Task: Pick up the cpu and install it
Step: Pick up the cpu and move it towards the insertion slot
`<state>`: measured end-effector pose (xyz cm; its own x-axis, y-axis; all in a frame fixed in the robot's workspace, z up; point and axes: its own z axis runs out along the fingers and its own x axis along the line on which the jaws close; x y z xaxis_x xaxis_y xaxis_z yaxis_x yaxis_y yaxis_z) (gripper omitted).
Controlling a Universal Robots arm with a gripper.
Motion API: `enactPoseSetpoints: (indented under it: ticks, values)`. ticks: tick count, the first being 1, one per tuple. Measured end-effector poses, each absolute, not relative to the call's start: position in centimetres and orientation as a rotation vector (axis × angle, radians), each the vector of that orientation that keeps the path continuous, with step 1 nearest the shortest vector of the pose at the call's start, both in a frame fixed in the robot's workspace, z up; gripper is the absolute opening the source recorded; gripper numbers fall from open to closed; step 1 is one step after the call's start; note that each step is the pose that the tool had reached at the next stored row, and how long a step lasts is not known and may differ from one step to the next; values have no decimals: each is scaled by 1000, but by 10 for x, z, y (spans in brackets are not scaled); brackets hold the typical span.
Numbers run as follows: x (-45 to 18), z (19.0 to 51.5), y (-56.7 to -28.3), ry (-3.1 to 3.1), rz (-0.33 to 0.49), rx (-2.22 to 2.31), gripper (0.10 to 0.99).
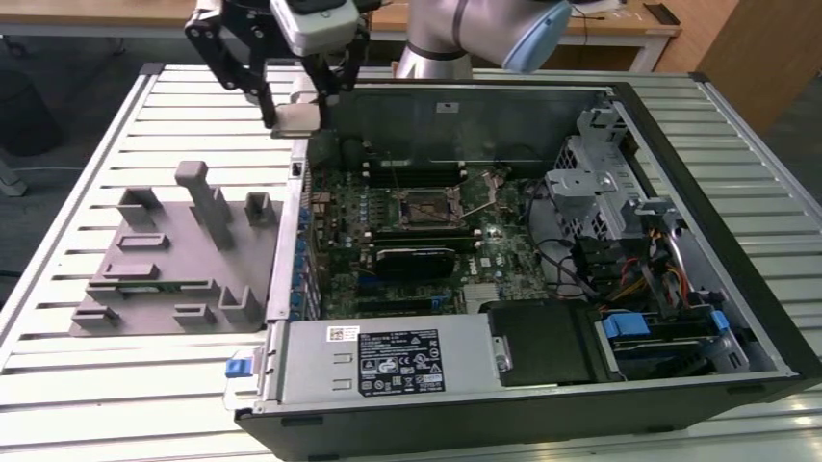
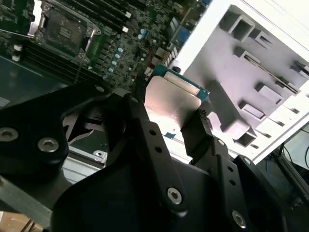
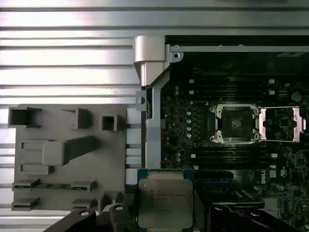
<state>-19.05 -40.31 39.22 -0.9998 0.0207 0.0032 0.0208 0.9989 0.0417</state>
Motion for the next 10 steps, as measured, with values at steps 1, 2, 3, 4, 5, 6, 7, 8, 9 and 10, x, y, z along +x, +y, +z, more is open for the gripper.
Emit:
enactPoseSetpoints:
  ticks: [1, 2, 3, 4, 5, 6, 7, 8, 9, 10]
  values:
    - [-186, 392, -403, -3138, -66, -33, 545]
    - [-181, 392, -403, -3138, -66, -33, 545]
    - [-177, 392, -403, -3138, -66, -33, 545]
    - [-172, 392, -403, -3138, -66, -33, 545]
    - [-168, 392, -403, -3138, -66, -33, 545]
    - [-163, 392, -403, -3138, -65, -33, 545]
    - [-159, 392, -403, -3137, -66, -33, 545]
    - [-154, 392, -403, -3137, -66, -33, 545]
    - [-150, 392, -403, -3137, -65, -33, 545]
    - [-145, 392, -403, -3137, -66, -33, 545]
